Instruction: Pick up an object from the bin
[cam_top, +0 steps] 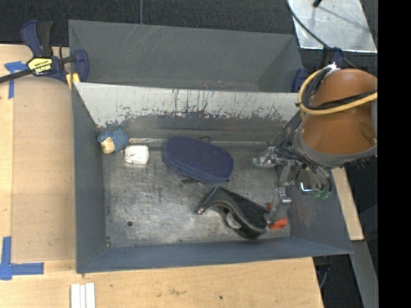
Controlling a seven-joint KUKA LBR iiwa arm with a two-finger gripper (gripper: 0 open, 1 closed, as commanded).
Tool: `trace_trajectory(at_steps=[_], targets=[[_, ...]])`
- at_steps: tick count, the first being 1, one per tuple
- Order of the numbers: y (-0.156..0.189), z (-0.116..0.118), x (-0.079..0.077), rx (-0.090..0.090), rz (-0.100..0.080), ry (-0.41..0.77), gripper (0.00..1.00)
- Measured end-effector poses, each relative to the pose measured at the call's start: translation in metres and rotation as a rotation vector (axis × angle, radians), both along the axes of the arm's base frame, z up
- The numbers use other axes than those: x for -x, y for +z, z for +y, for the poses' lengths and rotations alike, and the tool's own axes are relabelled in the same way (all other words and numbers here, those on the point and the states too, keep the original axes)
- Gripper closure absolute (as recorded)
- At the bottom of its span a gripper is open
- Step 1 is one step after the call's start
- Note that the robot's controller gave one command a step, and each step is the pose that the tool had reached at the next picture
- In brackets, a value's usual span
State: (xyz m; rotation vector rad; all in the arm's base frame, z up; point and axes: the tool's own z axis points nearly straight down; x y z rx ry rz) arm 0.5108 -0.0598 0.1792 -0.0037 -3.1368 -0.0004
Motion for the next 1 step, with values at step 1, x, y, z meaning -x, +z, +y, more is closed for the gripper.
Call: trace_trajectory(at_steps=[1], targets=[[-0.1064, 0.0018, 0.0228, 0.003, -0.027, 0.096, 0.0]])
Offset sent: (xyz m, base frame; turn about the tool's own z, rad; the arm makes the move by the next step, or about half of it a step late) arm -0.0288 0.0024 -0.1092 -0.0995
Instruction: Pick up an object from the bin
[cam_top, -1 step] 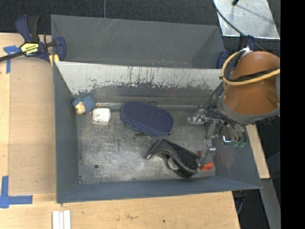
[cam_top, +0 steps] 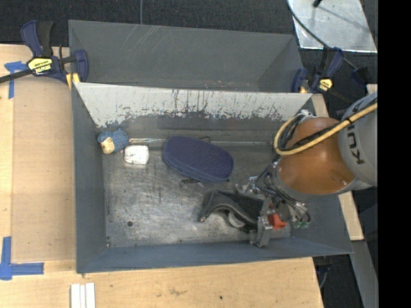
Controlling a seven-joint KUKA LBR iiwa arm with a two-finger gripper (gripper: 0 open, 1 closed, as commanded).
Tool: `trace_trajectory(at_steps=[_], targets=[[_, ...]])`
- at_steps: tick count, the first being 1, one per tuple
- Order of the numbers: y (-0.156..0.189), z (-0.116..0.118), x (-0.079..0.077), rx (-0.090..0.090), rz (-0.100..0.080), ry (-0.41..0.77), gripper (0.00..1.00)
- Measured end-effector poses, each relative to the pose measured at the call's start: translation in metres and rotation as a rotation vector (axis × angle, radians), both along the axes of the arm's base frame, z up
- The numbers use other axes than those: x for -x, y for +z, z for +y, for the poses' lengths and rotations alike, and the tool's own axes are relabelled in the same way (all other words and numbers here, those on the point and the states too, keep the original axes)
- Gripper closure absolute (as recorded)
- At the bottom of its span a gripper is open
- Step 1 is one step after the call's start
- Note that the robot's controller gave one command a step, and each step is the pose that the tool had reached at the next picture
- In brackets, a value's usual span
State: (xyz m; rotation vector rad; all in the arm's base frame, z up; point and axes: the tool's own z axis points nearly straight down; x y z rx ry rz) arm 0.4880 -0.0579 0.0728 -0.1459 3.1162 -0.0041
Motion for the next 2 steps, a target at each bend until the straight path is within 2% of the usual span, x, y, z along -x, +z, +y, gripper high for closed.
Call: trace_trajectory(at_steps=[1, 2], targets=[[0.004, 0.001, -0.003, 0.0, -0.011, 0.003, 1.0], [0.141, 0.001, -0.015, 0.003, 0.017, 0.278, 1.0]])
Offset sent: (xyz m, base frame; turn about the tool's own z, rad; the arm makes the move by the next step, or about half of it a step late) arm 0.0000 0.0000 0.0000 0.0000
